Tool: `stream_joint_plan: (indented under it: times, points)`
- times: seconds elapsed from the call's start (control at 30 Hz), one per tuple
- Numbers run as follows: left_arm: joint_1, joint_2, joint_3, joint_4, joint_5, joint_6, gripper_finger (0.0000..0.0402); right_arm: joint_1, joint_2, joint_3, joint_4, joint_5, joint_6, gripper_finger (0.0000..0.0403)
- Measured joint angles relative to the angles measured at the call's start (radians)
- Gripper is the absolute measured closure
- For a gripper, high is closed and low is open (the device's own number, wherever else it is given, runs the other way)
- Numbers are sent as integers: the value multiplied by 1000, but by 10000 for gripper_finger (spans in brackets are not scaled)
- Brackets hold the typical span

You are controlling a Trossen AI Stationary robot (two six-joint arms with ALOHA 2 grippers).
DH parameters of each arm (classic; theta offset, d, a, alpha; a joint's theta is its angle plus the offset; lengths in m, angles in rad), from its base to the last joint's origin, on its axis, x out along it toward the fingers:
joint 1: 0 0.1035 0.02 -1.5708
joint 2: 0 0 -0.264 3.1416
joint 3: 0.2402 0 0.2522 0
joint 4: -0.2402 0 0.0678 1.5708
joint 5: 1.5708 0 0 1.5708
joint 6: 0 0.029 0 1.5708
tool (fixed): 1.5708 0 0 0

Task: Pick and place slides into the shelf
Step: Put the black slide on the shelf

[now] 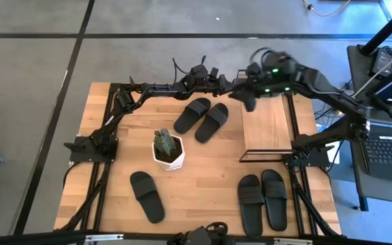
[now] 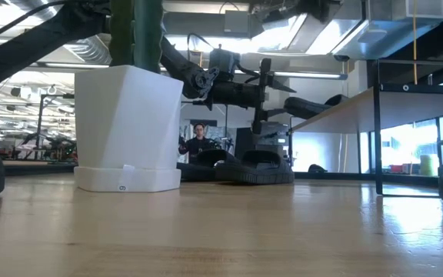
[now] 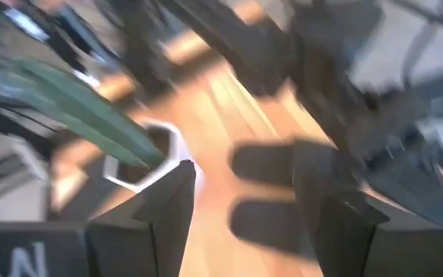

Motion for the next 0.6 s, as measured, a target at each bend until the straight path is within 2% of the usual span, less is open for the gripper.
stream_joint_plan:
  times: [0.27, 0.6]
  points:
    - [2, 0, 0, 0, 3, 0, 201, -7, 131, 0, -209, 138, 16, 182]
    - [2, 0, 0, 0, 5, 0, 201, -95, 202, 0, -345, 181, 31, 182]
